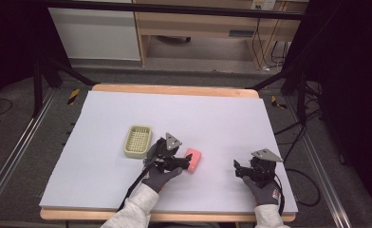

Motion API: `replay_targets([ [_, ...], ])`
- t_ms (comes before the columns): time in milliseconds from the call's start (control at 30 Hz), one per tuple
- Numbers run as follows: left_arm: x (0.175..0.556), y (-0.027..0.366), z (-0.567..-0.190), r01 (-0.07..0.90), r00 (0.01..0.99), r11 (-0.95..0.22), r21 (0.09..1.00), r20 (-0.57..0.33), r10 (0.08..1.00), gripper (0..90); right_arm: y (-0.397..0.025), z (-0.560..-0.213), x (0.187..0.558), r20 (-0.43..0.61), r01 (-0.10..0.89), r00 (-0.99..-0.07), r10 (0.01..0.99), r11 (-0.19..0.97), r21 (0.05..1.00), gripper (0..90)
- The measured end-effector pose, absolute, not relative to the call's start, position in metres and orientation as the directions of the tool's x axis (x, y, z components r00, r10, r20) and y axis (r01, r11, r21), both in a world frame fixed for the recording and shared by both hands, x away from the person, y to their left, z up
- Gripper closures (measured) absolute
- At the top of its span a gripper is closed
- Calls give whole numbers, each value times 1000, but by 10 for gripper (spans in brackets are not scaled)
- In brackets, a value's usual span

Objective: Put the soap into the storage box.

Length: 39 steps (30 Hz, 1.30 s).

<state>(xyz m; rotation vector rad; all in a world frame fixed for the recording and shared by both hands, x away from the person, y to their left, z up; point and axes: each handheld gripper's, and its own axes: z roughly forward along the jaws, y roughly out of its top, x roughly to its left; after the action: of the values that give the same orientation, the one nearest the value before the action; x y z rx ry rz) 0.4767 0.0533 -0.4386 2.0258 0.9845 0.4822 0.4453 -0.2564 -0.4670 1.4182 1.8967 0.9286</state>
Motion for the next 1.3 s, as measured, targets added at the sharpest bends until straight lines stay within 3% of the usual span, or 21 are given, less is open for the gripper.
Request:
replay_targets([
  [1300,490,14,-471,518,637,-422,744,-7,770,185,-257,-467,446,-50,560,-254,966,189,807,72],
])
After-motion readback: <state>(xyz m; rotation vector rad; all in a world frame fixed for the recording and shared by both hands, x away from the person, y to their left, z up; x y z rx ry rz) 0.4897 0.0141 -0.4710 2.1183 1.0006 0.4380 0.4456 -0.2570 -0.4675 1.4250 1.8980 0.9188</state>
